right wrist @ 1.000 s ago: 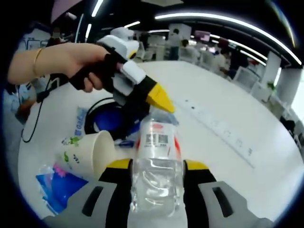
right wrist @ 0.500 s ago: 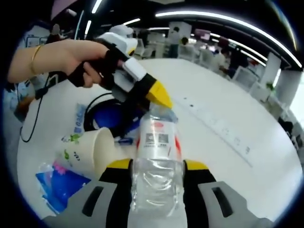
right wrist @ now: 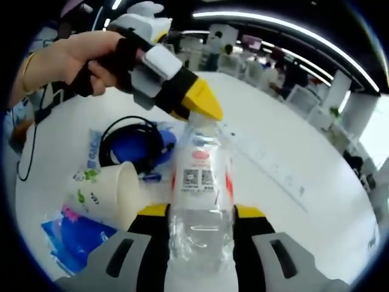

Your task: Arrange the tabletop items into an orderly group along one side of the table until the central work area is clear of visible clutter.

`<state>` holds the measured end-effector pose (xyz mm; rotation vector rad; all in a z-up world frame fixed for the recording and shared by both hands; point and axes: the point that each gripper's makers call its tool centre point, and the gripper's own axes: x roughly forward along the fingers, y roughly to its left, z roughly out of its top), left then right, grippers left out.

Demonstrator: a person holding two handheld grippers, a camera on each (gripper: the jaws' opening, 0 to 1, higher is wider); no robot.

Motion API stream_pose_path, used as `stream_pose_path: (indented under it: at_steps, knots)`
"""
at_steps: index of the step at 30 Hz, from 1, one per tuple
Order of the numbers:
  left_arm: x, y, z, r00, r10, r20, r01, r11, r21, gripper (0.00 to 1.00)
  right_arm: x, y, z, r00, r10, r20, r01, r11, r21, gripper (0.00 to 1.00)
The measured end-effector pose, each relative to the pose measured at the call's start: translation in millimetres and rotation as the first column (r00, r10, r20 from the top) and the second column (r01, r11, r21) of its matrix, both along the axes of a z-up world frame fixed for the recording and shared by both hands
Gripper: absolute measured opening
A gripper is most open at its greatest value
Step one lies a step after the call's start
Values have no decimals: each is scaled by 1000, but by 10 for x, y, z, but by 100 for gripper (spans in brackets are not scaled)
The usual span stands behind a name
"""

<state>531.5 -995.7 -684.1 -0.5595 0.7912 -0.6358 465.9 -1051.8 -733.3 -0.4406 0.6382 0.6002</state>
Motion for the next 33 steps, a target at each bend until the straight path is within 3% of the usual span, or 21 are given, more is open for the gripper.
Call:
stream_pose_path:
  at_steps: [5, 14, 19, 20, 21, 24, 33]
  knots:
    - [-66, -65, 337, 989, -58, 136, 50, 997, 57, 21, 43, -1, 122, 998, -45, 47, 44, 999, 20, 36]
    - [-177, 80, 826, 959, -65, 275, 36, 993, 109, 21, 11, 258, 438, 990, -72, 118, 57, 990, 129, 36]
    - [-307, 271, 1052, 954, -25, 300, -1, 996, 85, 21, -2, 474, 578, 988, -61, 143, 36, 984, 174, 36]
    - [-377, 277, 1122, 953, 0, 303, -17, 998, 53, 20, -25, 550, 593, 989, -61, 134, 33, 979, 199, 36]
    - [-419, 308, 1136, 961, 21, 275, -32, 999, 33, 20, -32, 606, 611, 989, -52, 142, 22, 979, 205, 36]
    - [-293, 538, 1170, 947, 21, 320, -52, 995, 89, 20, -50, 785, 651, 988, -36, 149, 2, 974, 225, 36]
    - [-608, 974, 1320, 938, 72, 339, -124, 983, 134, 20, -151, 1326, 745, 986, 55, 157, -98, 954, 283, 36]
